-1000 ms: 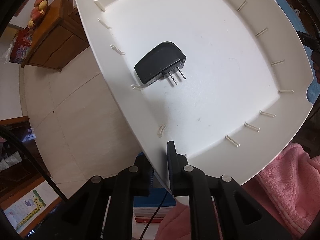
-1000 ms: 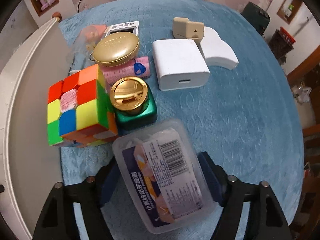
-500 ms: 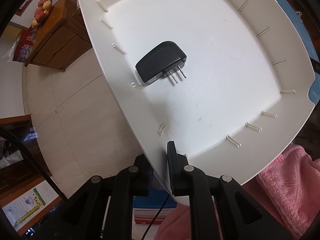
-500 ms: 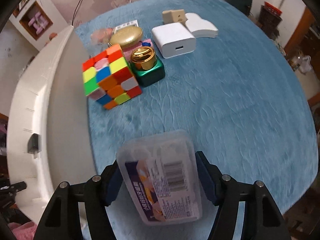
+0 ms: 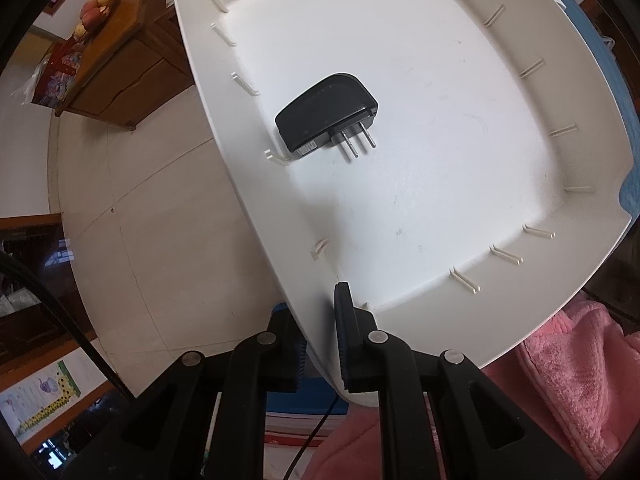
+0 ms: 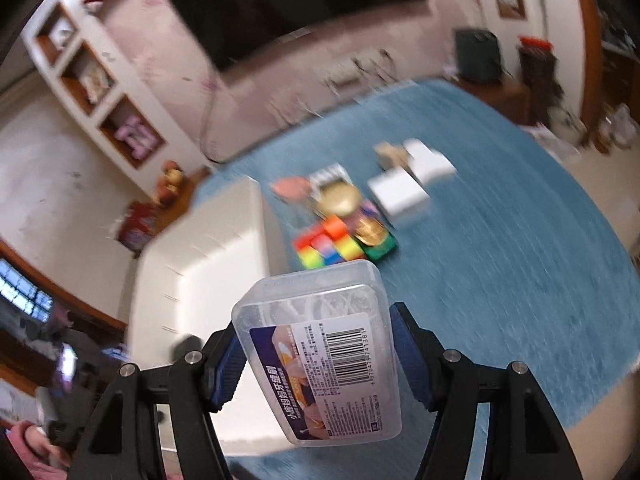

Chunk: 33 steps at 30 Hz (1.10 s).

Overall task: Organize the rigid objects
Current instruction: 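Lift the plastic box and carry it over the tray with the right gripper, then lower the box into the tray beside the charger and open the right gripper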

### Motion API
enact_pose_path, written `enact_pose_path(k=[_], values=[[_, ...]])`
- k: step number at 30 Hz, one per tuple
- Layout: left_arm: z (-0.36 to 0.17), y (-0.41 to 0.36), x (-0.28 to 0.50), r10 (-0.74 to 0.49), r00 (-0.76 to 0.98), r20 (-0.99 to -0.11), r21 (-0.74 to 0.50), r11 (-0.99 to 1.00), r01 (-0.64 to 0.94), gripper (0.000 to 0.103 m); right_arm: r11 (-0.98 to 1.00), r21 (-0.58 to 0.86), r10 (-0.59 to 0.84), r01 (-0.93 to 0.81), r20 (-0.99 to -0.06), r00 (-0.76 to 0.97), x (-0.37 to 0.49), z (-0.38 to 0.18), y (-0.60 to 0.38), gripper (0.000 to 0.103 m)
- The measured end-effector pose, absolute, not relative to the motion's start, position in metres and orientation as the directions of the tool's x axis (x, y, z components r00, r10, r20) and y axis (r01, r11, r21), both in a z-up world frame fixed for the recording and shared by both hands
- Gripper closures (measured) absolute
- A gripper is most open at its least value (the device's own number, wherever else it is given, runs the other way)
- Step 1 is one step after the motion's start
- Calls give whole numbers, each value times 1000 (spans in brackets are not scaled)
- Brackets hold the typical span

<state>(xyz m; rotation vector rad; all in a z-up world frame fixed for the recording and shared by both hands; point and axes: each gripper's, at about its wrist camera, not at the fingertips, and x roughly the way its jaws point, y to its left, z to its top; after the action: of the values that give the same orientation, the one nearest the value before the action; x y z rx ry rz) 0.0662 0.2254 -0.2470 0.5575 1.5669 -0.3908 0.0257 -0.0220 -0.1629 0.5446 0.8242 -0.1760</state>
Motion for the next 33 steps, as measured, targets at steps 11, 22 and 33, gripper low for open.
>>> enact_pose_path(k=[11, 22, 33], values=[[-250, 229, 68, 116, -20, -993, 87, 833, 546, 90, 832, 551, 336, 59, -586, 738, 74, -140, 17, 35], [-254, 238, 75, 104, -33, -994, 75, 872, 483, 90, 830, 545, 507, -117, -652, 563, 102, -158, 72, 33], [-260, 241, 83, 118, -46, -992, 87, 903, 421, 90, 835, 540, 503, -108, -670, 546, 98, -159, 55, 25]])
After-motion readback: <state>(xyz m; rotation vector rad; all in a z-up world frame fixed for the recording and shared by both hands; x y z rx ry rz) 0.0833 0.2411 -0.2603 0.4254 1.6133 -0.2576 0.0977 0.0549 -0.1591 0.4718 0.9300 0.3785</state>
